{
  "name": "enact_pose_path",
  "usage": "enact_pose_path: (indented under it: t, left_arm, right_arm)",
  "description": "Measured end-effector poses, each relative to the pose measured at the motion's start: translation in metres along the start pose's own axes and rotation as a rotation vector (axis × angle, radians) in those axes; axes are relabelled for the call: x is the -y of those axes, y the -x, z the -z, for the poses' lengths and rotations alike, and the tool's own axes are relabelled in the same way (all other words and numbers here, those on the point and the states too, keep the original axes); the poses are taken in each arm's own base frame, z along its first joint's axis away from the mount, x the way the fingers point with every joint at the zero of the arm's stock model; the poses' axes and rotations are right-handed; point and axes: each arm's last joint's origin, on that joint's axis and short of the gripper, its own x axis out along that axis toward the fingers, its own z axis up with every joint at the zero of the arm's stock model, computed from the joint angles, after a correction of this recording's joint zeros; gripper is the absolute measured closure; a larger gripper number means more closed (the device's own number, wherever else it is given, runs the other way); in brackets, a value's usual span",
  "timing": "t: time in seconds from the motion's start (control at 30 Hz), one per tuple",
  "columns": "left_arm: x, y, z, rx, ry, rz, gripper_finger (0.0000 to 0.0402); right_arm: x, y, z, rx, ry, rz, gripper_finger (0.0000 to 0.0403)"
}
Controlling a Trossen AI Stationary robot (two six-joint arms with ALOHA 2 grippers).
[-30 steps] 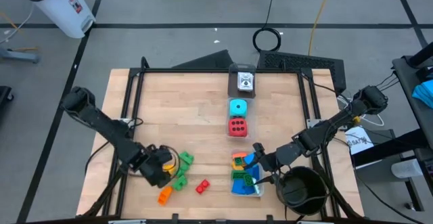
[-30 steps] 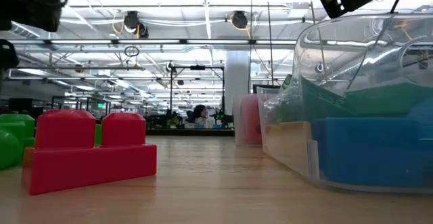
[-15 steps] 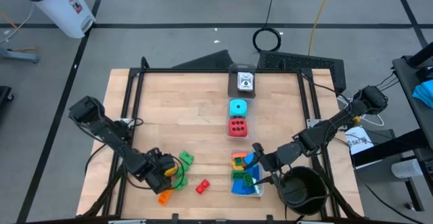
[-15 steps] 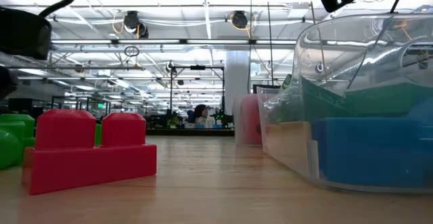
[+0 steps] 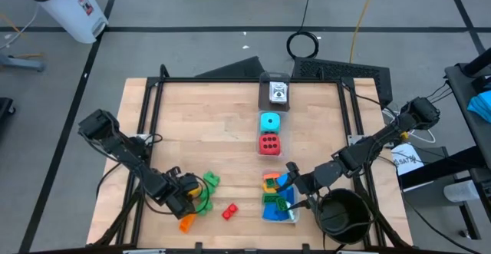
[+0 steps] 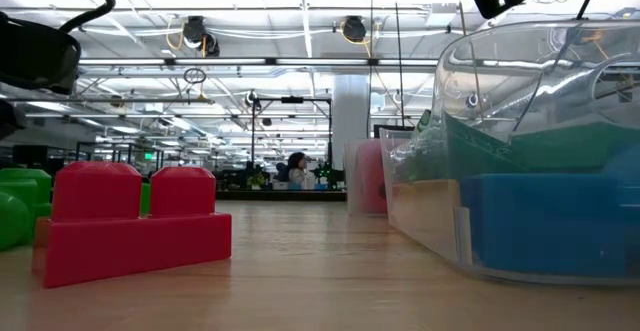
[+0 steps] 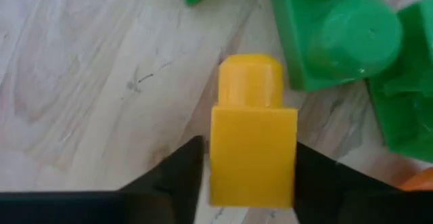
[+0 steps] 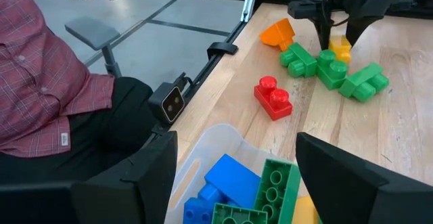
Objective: Pick & Place Toys
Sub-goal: Put the yellow 1 stud game piece into the bottom transparent bin
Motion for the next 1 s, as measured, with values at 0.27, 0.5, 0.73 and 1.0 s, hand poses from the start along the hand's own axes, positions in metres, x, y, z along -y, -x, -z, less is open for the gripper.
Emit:
enact_pose_path:
  t: [0.27,0.5,0.73,1.0]
  left_arm:
    - [-0.006,0.006,0.001,-0.068,0.024,-0.001,0.0271]
    - [-0.006,0.033,-0.005,-0.012,0.054,0.102,0.0271]
    - [0.003,0.062,-0.029,0.408,-0.046,0.102,0.0271]
    - [0.024,0.066,-0.083,0.847,-0.218,0.092,0.0271]
  right_arm:
    - [0.001,0.000,0.000,0.003,0.006,0.018,0.0136]
    - [0.004,0.000,0.000,0.014,0.006,0.121,0.0135]
    - [0.006,0.000,-0.001,0.017,0.029,0.138,0.0135]
    - [0.020,-0.008,-0.002,0.047,0.009,0.182,0.0135]
